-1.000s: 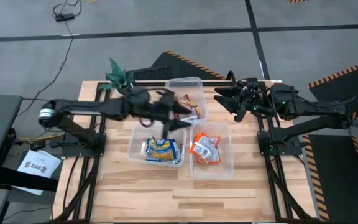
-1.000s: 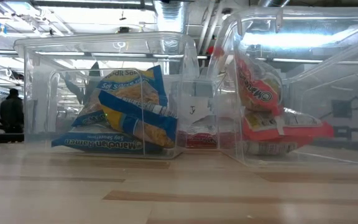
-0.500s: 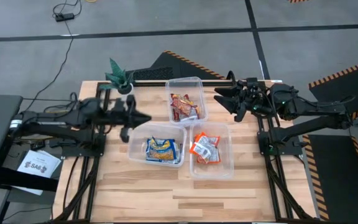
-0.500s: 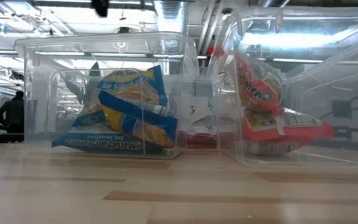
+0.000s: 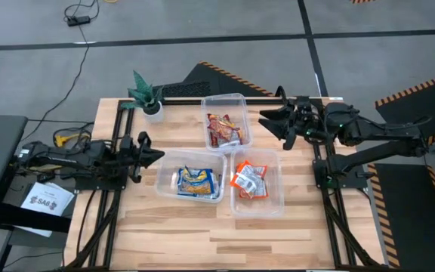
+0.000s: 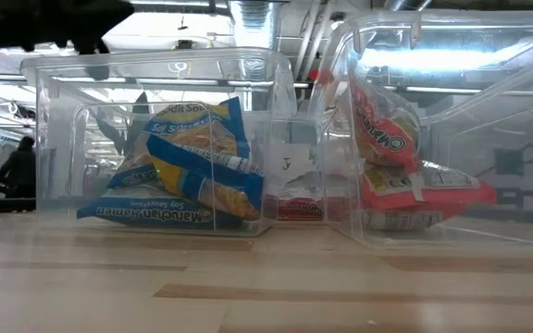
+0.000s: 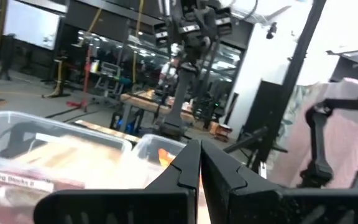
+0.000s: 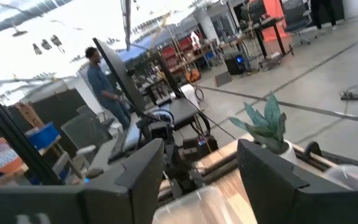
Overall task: Sort Maruchan noodles
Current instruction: Return to Home Position
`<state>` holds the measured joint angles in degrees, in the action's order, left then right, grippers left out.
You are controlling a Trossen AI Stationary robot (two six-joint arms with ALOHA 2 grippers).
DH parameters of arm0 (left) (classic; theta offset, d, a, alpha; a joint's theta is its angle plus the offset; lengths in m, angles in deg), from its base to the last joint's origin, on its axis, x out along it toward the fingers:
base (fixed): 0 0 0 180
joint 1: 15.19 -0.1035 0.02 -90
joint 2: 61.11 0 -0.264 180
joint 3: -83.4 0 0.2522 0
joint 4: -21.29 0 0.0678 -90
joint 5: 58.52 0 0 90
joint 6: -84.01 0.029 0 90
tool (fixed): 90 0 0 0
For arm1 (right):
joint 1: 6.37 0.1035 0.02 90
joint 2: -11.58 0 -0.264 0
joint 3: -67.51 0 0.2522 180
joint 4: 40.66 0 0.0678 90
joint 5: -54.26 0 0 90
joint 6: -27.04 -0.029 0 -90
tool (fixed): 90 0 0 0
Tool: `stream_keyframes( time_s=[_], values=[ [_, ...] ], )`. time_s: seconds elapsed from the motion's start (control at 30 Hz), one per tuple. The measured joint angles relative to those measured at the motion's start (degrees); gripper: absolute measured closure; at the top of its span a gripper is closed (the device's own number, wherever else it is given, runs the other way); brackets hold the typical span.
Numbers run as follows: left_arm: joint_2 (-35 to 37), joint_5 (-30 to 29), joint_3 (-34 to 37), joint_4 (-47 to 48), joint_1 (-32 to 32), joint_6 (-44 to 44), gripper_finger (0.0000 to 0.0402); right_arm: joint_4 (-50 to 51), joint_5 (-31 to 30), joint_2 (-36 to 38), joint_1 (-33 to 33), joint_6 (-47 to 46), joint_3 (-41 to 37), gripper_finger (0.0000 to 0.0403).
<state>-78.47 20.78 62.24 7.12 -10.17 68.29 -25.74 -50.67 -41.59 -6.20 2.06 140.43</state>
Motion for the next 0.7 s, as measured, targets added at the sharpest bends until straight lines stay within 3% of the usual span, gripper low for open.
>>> stream_keyframes(
  time_s=[0.17,0.3,0.5,0.7],
  values=[
    [8.89,3.66,6.1,1.72,0.08,-0.3,0.0401,3.32,0.03,0.02,0.23,-0.12,0.0,0.0236],
    [16.77,6.46,6.71,10.44,0.08,-1.81,0.0401,4.22,0.09,0.02,0.86,-1.84,0.0,0.0294],
    [16.39,11.55,6.71,11.23,0.05,-2.05,0.0401,5.44,4.53,0.54,1.44,-2.01,0.0,0.0386],
    [16.74,11.88,6.73,14.79,0.02,-4.98,0.0401,11.83,6.46,3.0,2.34,-3.1,0.0,0.0388]
  ],
)
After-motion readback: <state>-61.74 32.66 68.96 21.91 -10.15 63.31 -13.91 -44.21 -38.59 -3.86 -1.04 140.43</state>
